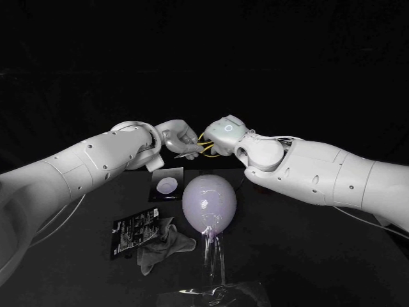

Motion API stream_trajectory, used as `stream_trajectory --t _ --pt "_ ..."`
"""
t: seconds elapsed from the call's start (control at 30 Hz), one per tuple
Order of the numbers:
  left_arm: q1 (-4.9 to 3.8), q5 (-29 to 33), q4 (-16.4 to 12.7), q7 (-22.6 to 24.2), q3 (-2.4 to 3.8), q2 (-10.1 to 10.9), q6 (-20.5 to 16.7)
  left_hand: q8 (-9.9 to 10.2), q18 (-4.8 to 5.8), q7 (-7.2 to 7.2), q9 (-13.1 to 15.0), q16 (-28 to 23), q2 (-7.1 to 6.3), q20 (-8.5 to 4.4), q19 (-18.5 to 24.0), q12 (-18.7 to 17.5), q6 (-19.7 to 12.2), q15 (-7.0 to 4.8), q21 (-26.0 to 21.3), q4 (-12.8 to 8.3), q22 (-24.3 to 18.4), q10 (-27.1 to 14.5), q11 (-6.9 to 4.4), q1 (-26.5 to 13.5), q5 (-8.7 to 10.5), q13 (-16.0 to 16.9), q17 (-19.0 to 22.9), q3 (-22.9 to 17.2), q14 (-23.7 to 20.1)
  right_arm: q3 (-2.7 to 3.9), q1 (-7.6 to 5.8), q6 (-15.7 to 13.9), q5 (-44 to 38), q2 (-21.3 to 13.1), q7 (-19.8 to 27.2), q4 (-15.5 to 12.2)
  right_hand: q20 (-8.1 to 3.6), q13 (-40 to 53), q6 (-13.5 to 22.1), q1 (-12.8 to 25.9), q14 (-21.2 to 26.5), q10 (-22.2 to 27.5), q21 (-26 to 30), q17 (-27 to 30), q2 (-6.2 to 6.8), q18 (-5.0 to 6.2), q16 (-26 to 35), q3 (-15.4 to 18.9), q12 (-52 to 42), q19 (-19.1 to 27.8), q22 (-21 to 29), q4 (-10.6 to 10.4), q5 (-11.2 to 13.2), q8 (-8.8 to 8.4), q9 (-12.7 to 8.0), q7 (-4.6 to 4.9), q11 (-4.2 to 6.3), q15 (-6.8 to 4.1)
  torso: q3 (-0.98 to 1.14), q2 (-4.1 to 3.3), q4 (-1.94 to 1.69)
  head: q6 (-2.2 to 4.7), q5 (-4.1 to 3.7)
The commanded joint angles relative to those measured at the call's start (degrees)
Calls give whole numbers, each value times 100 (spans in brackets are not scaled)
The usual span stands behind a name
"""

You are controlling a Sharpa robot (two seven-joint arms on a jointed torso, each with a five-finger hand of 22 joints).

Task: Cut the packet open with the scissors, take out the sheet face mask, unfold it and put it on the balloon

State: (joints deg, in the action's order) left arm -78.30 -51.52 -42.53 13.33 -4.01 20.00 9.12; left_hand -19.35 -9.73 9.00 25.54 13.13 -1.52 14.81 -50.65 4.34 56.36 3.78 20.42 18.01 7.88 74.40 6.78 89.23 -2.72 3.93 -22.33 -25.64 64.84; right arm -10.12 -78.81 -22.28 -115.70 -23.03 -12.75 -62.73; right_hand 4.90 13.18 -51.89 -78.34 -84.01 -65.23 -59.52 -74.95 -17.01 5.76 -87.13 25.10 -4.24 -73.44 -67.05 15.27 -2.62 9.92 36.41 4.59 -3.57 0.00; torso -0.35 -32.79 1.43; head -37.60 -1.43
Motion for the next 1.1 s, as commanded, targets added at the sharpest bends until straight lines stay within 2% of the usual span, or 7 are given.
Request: stream_trajectory --t 0.03,0.37,0.53,0.7,0.77,0.87,1.1 --pt "23 90 -66 34 -10 -53 430 -42 -54 -13 55 31 8 -37 11 -11 -43 -4 35 -388 14 206 -144 -66 -5 8 -26 -416 7 30 -41 -475 366 2 312 -42 1 -113 222 90 -309 107 240 -37 143 137 89 138 76 132 164 61 -18 -86 -84 170 13 -26 -1 -4 -2 -3 -6" --pt "21 301 -30 -186 -12 -42 465 -98 -52 -10 224 26 -54 -46 48 -25 -104 -5 118 -509 66 222 -144 -207 -5 9 -107 -637 -2 29 -47 -1190 849 -190 921 -143 -5 -389 263 50 -215 359 740 337 200 231 247 79 80 350 487 101 -20 -267 -288 118 47 -82 1 -4 6 -7 0" --pt "20 420 0 -309 -13 -38 507 -125 -51 -13 297 28 -76 -50 63 -21 -116 -9 159 -557 91 240 -147 -283 -4 12 -144 -723 8 29 -50 -1470 1088 -272 1233 -196 -79 -597 292 10 -120 651 1271 727 238 317 430 -12 75 575 840 91 -17 -366 -411 29 141 -223 4 -3 3 -4 -1" --pt "20 632 59 -443 -18 -44 597 -145 -53 -17 357 30 -88 -56 75 -18 -126 -13 190 -593 110 255 -152 -343 -5 15 -172 -788 17 28 -52 -1432 1183 -318 1427 -220 -100 -745 317 22 -76 762 1663 957 227 364 566 -88 72 702 1098 77 -20 -445 -527 -66 174 -239 4 -5 -1 -4 -6" --pt "19 697 79 -485 -20 -45 642 -153 -53 -19 380 29 -95 -58 81 -18 -130 -15 202 -613 118 259 -153 -363 -5 16 -182 -814 17 28 -52 -1322 1202 -323 1487 -213 -73 -807 284 42 -95 782 1755 950 212 354 582 -106 68 699 1155 72 -20 -463 -582 -133 95 -116 2 -7 -1 -6 -6" --pt "18 768 94 -526 -22 -44 681 -164 -54 -20 415 29 -102 -63 91 -16 -135 -16 221 -635 129 267 -155 -400 -5 18 -198 -848 21 27 -52 -1165 1217 -322 1562 -201 -73 -856 262 46 -102 807 1869 977 180 381 606 -112 70 715 1230 78 -22 -479 -630 -73 148 -161 0 -7 -1 -12 -1" --pt "16 874 127 -598 -27 -44 746 -181 -54 -23 466 30 -111 -69 102 -13 -142 -19 247 -666 146 279 -158 -452 -5 20 -221 -893 28 26 -52 -1161 1423 -337 1869 -189 -83 -932 289 -42 -164 800 1841 810 30 373 556 -169 56 584 1206 117 -21 -553 -753 -162 91 -172 -3 -6 -2 -23 -7"
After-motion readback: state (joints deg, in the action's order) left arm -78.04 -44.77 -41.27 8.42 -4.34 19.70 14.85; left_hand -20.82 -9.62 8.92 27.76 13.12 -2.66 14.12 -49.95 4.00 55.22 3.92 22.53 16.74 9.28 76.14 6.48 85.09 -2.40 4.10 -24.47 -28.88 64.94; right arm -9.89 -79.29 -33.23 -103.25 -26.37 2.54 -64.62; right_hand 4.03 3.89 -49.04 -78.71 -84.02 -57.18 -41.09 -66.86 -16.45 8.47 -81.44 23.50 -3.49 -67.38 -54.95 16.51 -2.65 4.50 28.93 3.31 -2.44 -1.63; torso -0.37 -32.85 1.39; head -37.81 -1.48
